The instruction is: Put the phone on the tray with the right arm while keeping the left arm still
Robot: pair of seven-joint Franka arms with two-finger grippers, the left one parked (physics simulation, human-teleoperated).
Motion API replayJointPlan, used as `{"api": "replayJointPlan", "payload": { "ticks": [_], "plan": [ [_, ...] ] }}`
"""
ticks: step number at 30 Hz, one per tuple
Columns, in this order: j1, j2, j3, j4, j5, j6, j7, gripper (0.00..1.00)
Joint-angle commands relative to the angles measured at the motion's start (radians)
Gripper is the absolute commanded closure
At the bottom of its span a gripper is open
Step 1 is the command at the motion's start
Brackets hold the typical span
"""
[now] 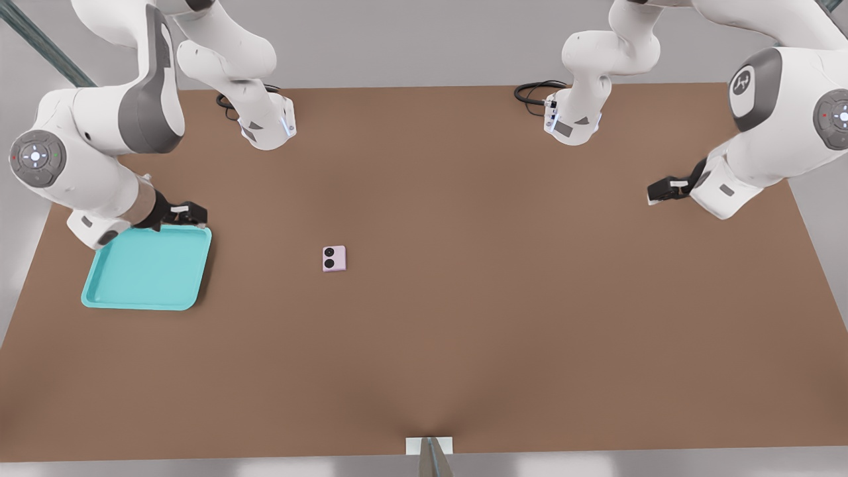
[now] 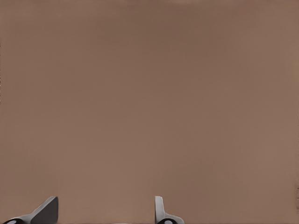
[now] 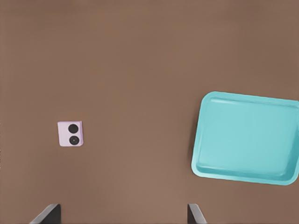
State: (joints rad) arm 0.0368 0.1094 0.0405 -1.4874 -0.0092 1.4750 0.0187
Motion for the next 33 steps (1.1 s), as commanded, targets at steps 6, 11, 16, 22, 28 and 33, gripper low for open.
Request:
{"api": "replayJointPlan", "payload": {
  "ticks": [6,11,16,22,28,33],
  "plan": [
    [0.058,0.062,0.042,0.002,-0.012,0.197,0.098,0.00],
    [0.189,0.200,0.079,-0.060,-0.012,0.389,0.355,0.00],
    [0.189,0.171,0.133,-0.419,-0.011,0.755,0.688,0.00],
    [0.252,0.277,0.148,-0.422,-0.012,0.837,0.831,0.00],
    [0.252,0.312,0.157,-0.518,-0.008,0.855,0.833,0.00],
    [0.255,0.339,0.159,-0.519,-0.009,0.858,0.830,0.00]
  ]
}}
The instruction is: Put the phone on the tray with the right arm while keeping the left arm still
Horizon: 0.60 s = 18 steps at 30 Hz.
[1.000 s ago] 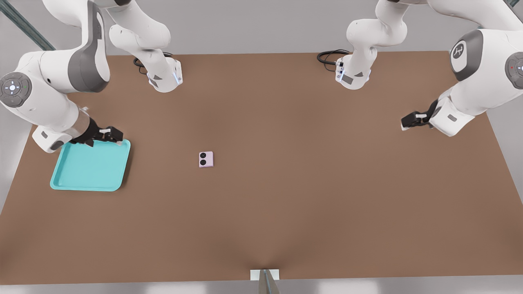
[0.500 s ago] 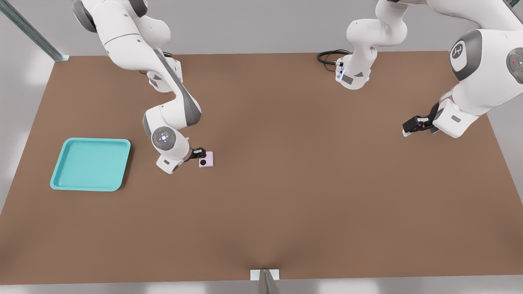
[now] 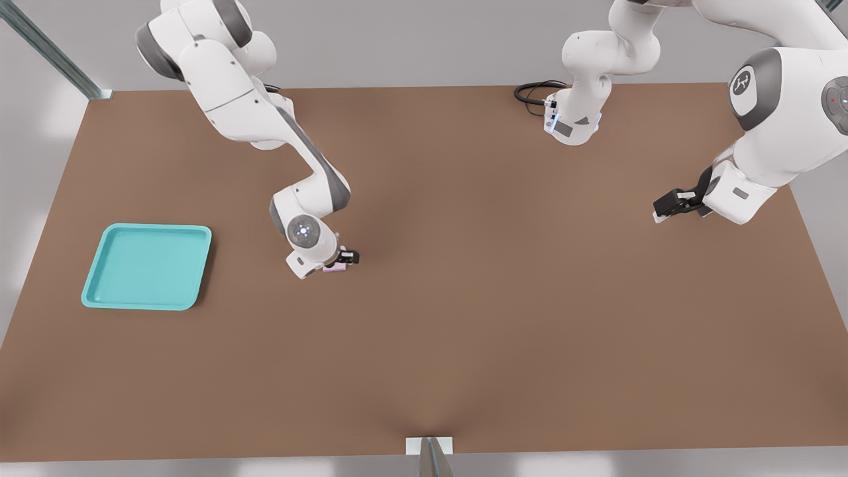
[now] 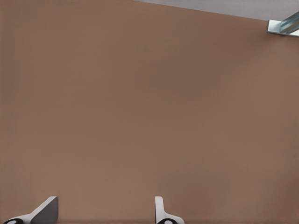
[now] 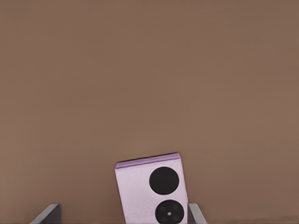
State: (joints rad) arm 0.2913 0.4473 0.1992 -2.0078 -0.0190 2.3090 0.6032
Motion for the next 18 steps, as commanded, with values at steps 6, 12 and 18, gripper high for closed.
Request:
{"api": "replayJointPlan", "payload": {
  "ticks": [6,12,18],
  "plan": [
    [0.000,0.004,0.031,-0.048,-0.004,0.021,0.244,0.00],
    [-0.014,0.004,0.034,-0.071,-0.084,0.024,0.218,0.00],
    [-0.069,0.004,0.045,-0.103,-0.084,0.073,0.133,0.00]
  ]
}}
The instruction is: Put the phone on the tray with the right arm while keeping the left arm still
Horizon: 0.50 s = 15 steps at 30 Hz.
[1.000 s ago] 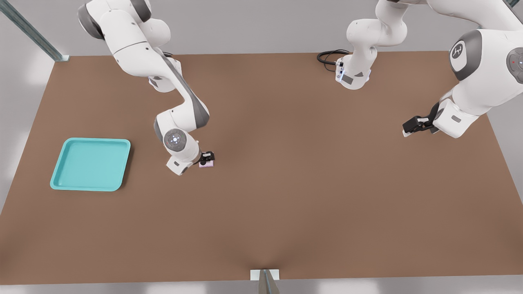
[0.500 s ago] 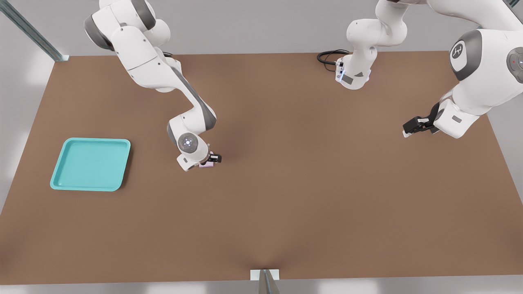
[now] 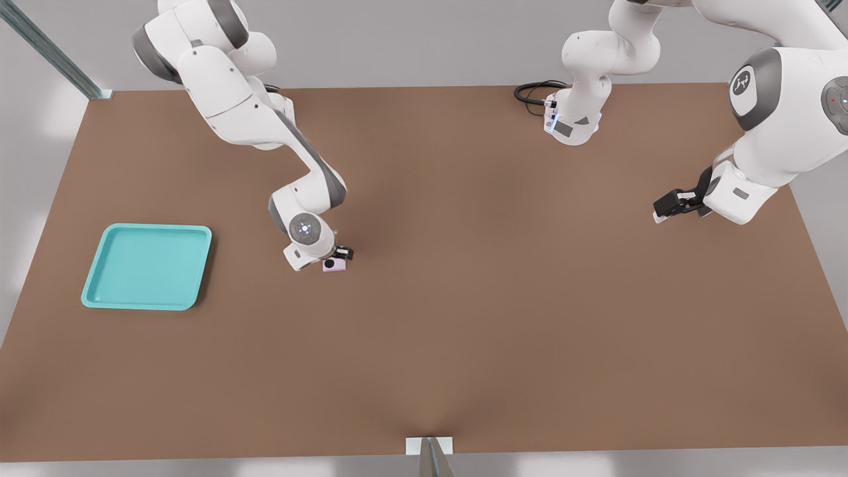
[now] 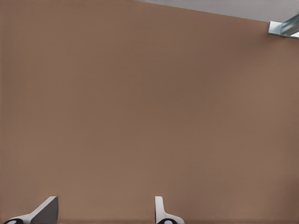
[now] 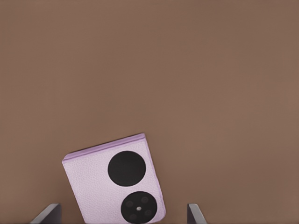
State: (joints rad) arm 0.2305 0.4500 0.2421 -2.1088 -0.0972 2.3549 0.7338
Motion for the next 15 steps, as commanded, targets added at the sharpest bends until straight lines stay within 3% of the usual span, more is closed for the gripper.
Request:
{"api": "replayJointPlan", "payload": {
  "ticks": [1,7,15],
  "plan": [
    [-0.011,0.003,0.003,-0.004,-0.006,0.041,-0.025,0.00],
    [-0.008,0.030,0.052,-0.004,-0.007,0.118,-0.073,0.00],
    [-0.017,0.039,0.037,-0.011,-0.004,0.169,-0.303,0.00]
  ]
}}
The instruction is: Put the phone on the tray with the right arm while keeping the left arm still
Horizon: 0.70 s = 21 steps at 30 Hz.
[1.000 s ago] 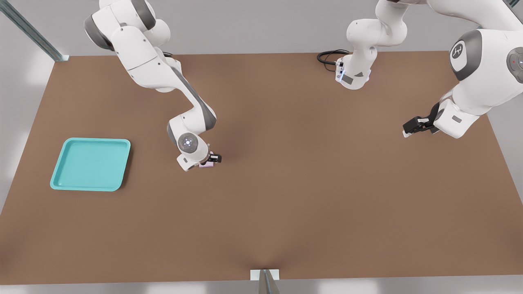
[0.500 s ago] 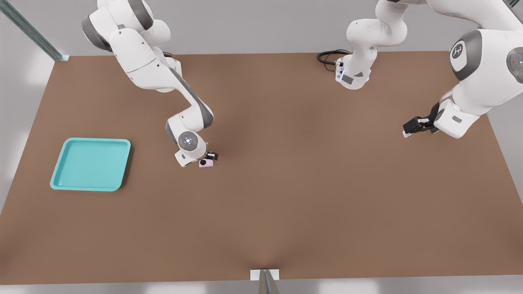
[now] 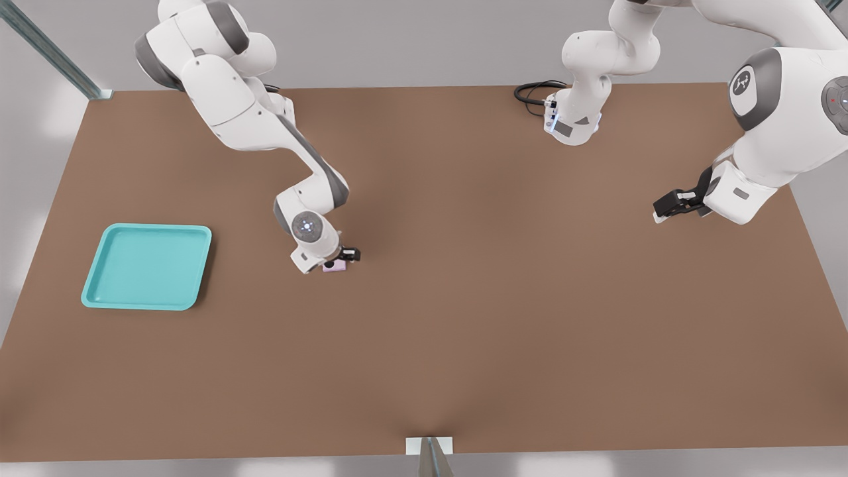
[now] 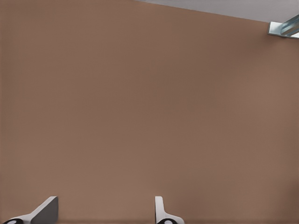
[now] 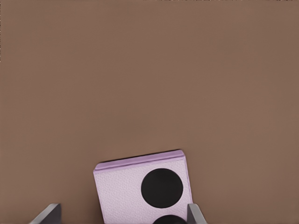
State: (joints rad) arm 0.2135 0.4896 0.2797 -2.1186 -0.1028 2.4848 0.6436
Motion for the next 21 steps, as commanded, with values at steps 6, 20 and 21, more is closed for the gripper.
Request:
{"api": "replayJointPlan", "payload": {
  "ticks": [6,20,21],
  "plan": [
    [0.000,0.003,0.000,-0.038,0.002,0.080,-0.231,0.00],
    [0.000,0.027,-0.023,-0.035,0.000,0.097,-0.243,0.00],
    [0.000,0.027,-0.023,-0.035,0.000,0.097,-0.243,0.00]
  ]
}}
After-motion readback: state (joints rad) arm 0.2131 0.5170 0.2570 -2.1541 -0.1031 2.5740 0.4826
